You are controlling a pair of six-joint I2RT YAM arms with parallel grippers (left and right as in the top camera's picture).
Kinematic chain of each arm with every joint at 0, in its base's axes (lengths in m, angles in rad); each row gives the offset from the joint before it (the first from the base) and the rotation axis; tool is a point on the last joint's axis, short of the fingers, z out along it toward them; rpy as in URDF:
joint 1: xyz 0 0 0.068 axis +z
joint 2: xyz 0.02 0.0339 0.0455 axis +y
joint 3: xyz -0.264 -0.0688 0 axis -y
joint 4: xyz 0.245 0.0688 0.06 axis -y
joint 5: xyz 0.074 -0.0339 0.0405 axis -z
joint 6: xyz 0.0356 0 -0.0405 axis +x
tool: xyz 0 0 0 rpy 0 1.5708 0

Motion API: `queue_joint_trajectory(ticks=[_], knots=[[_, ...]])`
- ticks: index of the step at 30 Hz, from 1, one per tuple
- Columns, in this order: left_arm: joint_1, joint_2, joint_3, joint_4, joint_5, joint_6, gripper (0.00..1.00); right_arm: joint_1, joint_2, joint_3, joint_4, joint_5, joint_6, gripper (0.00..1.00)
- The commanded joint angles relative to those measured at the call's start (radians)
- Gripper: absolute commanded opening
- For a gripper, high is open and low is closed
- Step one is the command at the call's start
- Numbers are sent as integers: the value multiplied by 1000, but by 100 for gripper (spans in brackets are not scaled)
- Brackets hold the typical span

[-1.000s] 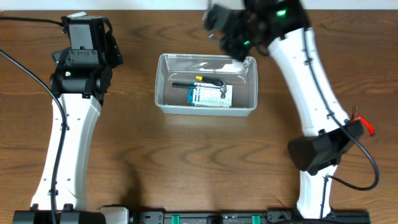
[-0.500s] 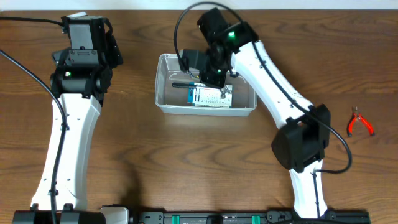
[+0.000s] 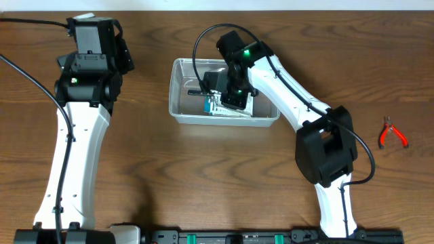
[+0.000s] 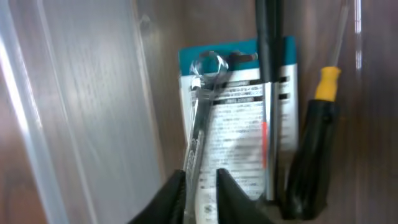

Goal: Pack container
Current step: 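Carry the wrench into the container and release it, then move the right gripper to the red pliers and grasp them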

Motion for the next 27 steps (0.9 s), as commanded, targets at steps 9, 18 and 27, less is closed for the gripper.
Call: queue_joint_trajectory(ticks=[9, 18, 27], knots=[[5, 3, 9, -2, -19, 6, 98, -28, -49, 130, -101, 96, 253, 64], [5, 3, 9, -2, -19, 6, 98, -271, -204, 390, -461, 293, 512, 73], [5, 3, 9, -2, -19, 6, 98, -647, -265, 377, -572, 280, 665, 77]])
